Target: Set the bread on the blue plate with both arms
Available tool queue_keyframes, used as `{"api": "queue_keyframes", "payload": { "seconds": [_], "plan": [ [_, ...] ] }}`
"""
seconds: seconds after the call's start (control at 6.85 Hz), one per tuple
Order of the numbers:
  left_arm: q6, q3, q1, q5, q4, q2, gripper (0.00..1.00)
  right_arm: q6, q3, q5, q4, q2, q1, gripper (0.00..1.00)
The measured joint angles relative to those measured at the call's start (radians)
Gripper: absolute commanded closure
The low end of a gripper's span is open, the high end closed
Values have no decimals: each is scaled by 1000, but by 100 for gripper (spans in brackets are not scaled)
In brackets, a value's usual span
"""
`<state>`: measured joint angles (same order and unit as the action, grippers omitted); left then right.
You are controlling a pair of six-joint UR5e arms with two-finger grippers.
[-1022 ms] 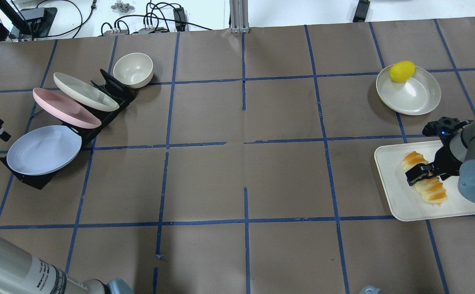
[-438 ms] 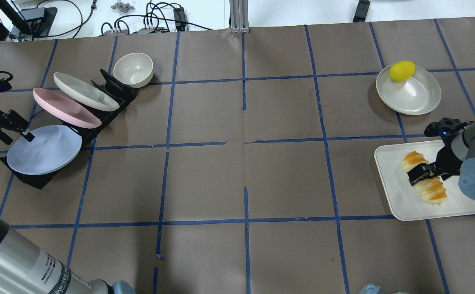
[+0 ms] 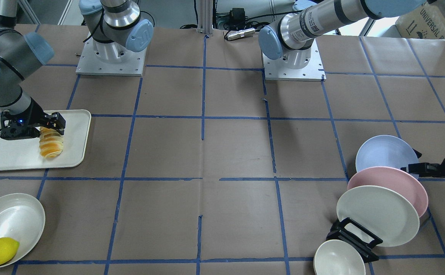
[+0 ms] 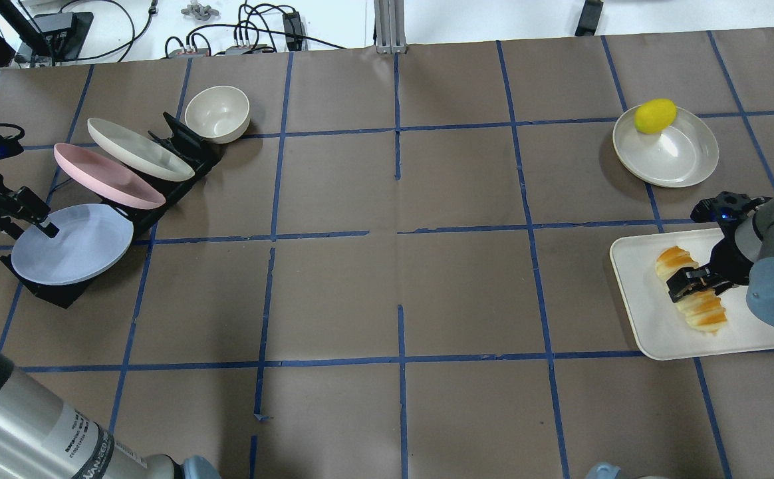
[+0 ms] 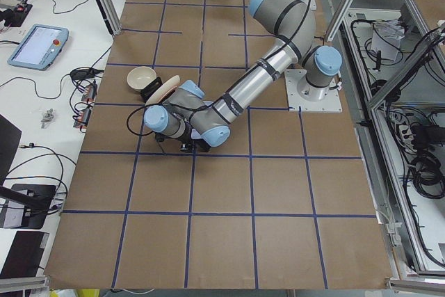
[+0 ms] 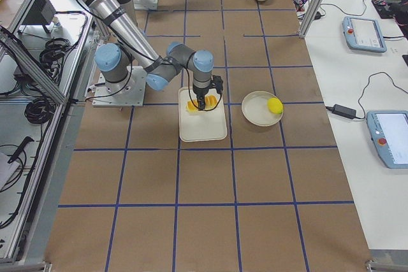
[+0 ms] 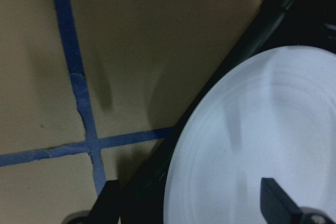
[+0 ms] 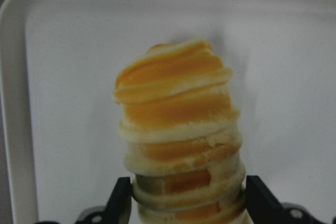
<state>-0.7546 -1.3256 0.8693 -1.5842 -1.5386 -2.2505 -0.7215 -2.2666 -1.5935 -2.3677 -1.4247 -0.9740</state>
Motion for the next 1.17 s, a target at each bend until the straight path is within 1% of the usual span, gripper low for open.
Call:
{"api": "queue_keyframes", "payload": {
  "seconds": [0.15, 0.29, 0.44, 0.73, 0.88, 1.02, 1.17],
  "plan": [
    [0, 0, -5, 6, -4, -2, 79, 0, -2, 1, -7, 2, 0, 58],
    [0, 2, -6, 13, -7, -4, 82, -4, -4, 2, -10, 2, 0, 83],
    [0, 5, -6, 19, -8, -3, 83, -22, -4, 2, -11, 3, 0, 94],
    [1, 36, -7, 45, -30, -5, 85, -56, -3, 0, -10, 2, 0, 94],
    [3, 63, -7, 52, -62, -5, 90, -59, -1, -3, -4, -4, -2, 94],
    [4, 93, -7, 53, -104, -4, 93, -56, 10, -9, 19, -27, -5, 93],
    [4, 117, -8, 51, -146, -3, 93, -51, 38, -11, 79, -67, -13, 93]
  ]
}}
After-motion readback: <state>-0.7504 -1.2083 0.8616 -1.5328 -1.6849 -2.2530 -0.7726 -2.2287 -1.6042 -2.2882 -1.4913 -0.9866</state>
